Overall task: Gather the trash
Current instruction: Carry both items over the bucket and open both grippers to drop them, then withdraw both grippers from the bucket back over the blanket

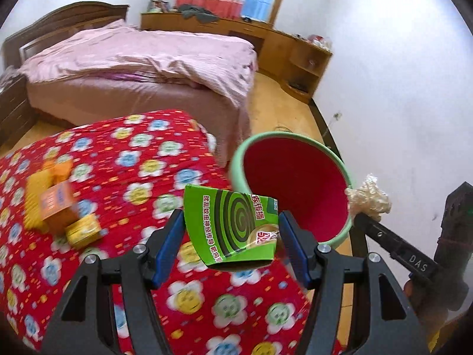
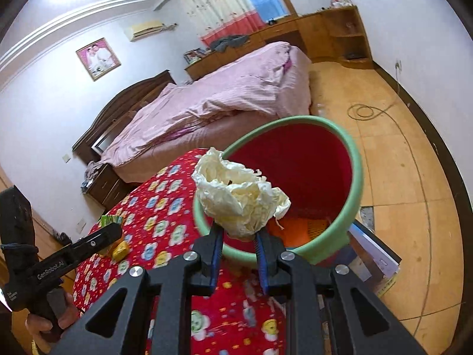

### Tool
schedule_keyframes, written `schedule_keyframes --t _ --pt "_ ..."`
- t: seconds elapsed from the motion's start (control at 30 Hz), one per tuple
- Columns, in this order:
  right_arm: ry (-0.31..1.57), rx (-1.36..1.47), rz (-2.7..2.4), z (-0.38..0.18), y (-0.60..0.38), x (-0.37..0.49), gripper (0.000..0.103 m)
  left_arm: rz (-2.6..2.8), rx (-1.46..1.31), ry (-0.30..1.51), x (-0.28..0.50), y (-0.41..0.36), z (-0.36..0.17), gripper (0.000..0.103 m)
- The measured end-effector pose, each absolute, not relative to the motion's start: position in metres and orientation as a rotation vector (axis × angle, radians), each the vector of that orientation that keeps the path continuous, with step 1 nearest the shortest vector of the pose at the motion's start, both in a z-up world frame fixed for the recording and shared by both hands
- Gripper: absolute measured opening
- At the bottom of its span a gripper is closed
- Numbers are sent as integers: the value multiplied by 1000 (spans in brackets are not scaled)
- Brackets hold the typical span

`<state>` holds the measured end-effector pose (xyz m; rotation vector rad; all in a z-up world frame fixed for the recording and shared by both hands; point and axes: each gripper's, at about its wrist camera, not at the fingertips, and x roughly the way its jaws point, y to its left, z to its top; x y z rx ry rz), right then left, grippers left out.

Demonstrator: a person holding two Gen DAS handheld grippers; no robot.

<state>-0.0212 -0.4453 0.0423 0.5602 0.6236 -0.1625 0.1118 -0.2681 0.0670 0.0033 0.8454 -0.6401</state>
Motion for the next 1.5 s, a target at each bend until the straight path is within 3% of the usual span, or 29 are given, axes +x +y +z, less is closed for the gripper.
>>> schedule_keyframes --t 0.5,0.6,0.97,1.5 --pt "701 585 -207 12 -492 12 28 -753 220 851 133 -369 41 65" --pt "707 609 -207 8 -501 16 33 -775 209 859 134 -371 37 71" --pt "683 630 -187 9 -502 15 50 -753 96 883 140 -347 41 71" --pt "675 568 -160 28 -468 12 62 -617 -14 871 136 -271 65 71"
